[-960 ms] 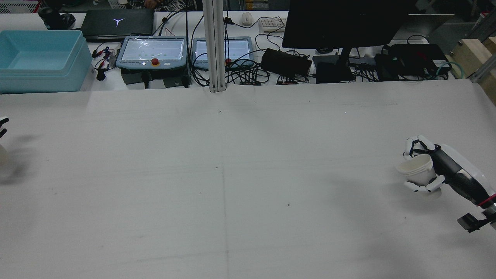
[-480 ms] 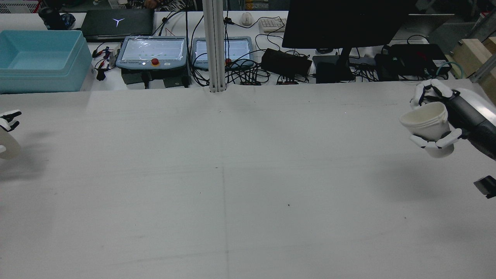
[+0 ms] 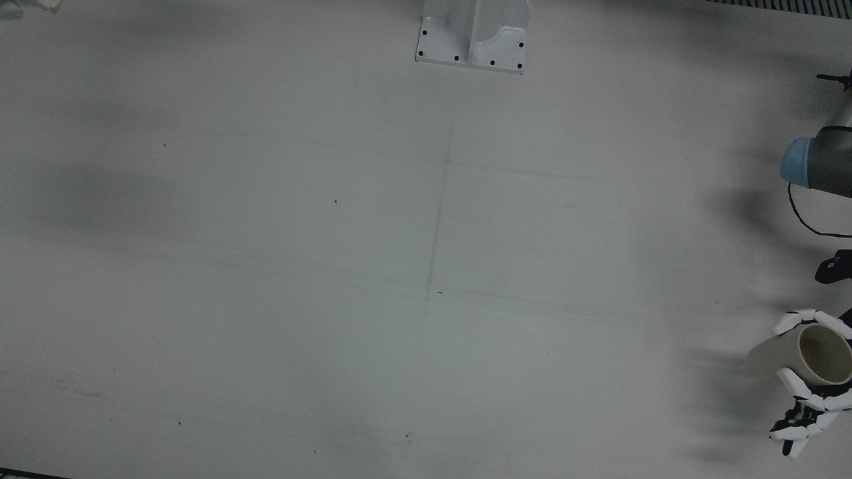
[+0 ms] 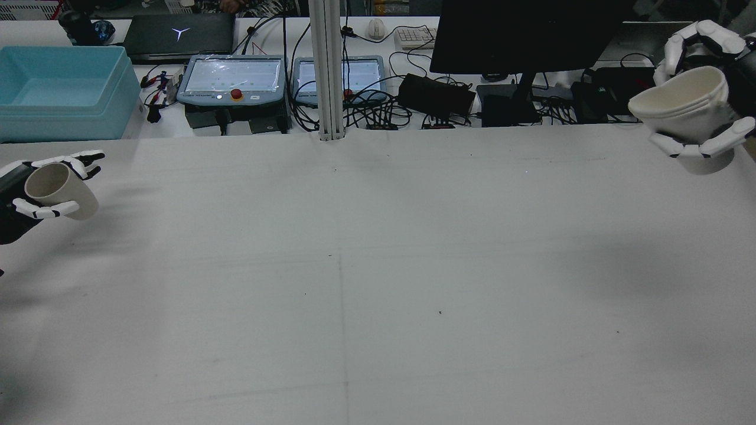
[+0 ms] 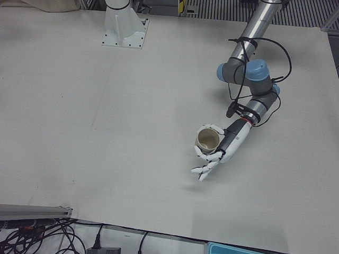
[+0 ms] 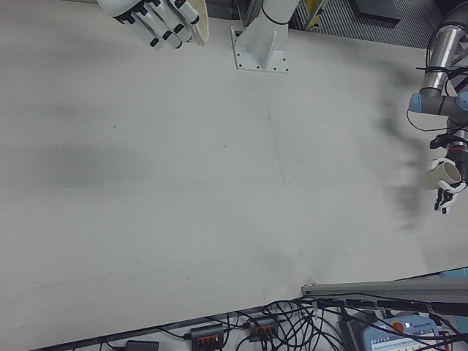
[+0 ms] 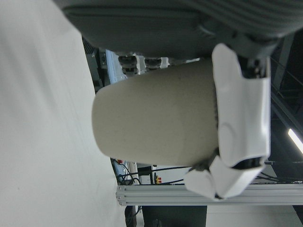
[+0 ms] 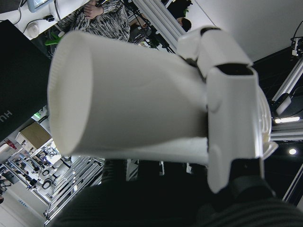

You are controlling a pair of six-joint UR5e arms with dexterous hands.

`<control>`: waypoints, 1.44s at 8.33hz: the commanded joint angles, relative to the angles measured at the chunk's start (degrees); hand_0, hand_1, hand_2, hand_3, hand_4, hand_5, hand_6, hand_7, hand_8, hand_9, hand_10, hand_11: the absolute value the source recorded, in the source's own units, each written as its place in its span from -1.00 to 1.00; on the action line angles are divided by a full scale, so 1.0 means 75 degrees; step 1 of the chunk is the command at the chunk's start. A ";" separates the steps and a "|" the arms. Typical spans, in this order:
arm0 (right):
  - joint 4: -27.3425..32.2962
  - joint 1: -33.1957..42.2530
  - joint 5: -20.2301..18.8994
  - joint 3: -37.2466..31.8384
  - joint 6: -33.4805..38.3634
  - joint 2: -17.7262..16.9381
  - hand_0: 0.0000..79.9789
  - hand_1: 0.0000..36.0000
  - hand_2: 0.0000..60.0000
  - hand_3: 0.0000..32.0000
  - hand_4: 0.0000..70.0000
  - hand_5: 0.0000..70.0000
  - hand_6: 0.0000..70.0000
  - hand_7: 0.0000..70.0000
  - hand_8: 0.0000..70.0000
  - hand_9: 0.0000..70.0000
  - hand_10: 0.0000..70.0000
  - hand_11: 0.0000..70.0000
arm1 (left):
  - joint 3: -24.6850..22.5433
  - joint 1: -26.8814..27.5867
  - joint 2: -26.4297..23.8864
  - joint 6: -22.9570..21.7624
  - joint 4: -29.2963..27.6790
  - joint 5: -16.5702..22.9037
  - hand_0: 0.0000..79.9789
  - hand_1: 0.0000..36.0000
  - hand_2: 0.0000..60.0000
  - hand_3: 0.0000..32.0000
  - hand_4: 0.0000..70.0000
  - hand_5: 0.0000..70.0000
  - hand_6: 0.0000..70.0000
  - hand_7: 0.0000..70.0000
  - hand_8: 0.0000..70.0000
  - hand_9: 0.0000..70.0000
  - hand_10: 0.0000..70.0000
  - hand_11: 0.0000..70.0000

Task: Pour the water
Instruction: 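Lift both cups and bring them toward the table center, then tilt the right hand's cup over the left hand's cup to pour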

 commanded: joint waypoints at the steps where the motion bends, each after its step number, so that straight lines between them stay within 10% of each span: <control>1: -0.0145 0.0027 0.0017 -0.0127 -0.0034 0.0536 1.00 1.00 1.00 -1.00 -0.40 1.00 0.66 0.97 0.41 0.86 0.74 1.00 | -0.0701 0.0626 -0.0743 0.0123 0.1158 0.0281 0.58 1.00 1.00 -1.00 1.00 1.00 -0.67 -0.37 -0.88 -0.84 -0.86 -0.74; 6: -0.1164 -0.0439 0.0169 -0.1485 -0.0034 0.2820 1.00 1.00 1.00 -1.00 0.03 1.00 0.96 1.00 0.39 0.81 0.66 1.00 | -0.1030 0.1657 -0.2020 0.0673 0.2482 0.0281 0.69 1.00 1.00 -1.00 1.00 1.00 -0.67 -0.38 -0.88 -0.85 -0.87 -0.74; 12: -0.1902 -0.2397 0.1774 -0.4260 -0.0045 0.5596 1.00 1.00 1.00 -1.00 0.71 1.00 1.00 1.00 0.37 0.70 0.51 1.00 | -0.1018 0.2596 -0.3825 0.1260 0.3982 0.0281 0.94 1.00 1.00 -1.00 1.00 1.00 -0.65 -0.37 -0.88 -0.84 -0.86 -0.73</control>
